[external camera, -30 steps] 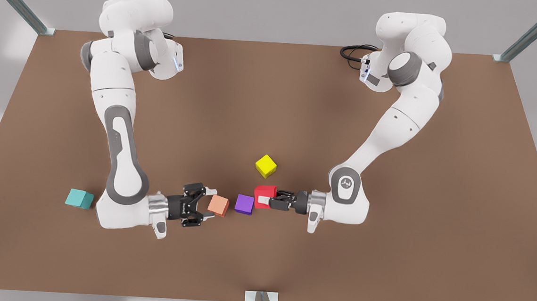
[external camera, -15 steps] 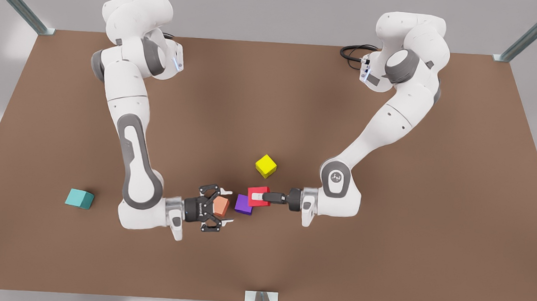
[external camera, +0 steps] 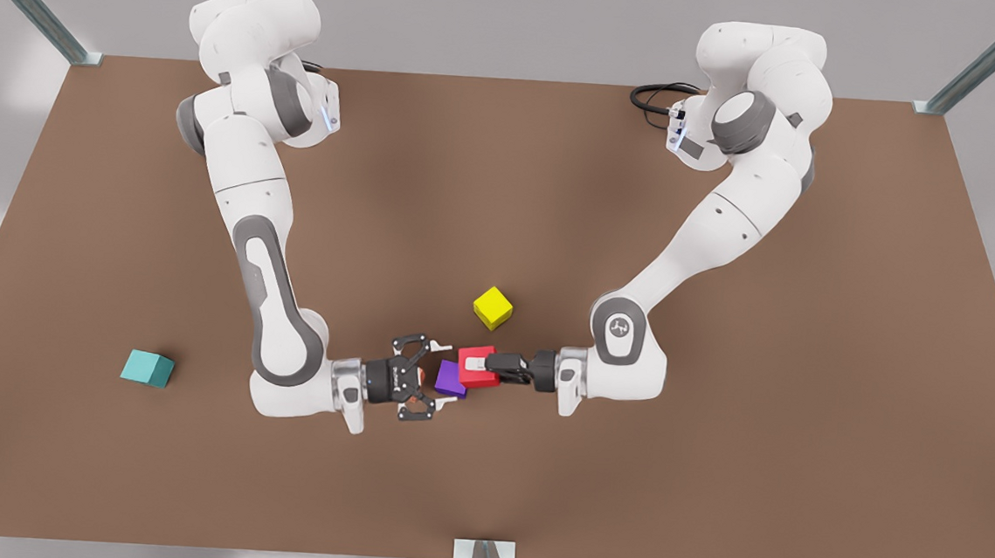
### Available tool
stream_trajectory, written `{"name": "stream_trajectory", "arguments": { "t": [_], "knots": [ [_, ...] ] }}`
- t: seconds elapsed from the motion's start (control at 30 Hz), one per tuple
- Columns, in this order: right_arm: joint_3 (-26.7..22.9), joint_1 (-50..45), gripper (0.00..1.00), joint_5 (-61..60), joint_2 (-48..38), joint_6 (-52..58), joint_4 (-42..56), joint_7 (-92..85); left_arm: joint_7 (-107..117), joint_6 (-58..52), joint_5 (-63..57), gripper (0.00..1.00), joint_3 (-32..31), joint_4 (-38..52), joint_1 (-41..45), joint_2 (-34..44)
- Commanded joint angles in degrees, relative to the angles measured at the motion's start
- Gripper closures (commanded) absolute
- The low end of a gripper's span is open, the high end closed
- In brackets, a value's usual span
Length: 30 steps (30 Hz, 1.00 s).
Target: Pick up red wooden cube and pass to hand red wooden cube and place in blue wooden cube
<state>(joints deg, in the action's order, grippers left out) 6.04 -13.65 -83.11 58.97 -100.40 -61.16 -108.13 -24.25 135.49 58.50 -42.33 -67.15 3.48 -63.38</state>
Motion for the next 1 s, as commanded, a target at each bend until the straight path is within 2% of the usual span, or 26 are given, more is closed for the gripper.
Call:
{"name": "stream_trajectory", "arguments": {
  "t": [0.0,0.9,0.93,0.97],
  "knots": [
    [0.1,0.0,0.00,-0.2,-0.2,1.7,-0.6,-11.0,-9.6,-0.3,0.9,0.41,0.0,0.0,0.0,0.1],
    [1.1,-1.4,0.00,-1.5,1.8,1.4,-1.3,-11.0,-9.7,1.8,3.5,0.41,0.0,0.3,2.6,-0.9],
    [1.1,-1.4,0.02,-1.6,1.9,1.4,-1.3,-11.0,-9.7,1.8,3.5,0.41,0.0,0.3,2.6,-0.9],
    [1.1,-1.6,0.22,-1.6,1.9,1.3,-1.3,-11.0,-9.8,1.9,3.5,0.41,0.0,0.3,2.6,-1.1]
  ]
}}
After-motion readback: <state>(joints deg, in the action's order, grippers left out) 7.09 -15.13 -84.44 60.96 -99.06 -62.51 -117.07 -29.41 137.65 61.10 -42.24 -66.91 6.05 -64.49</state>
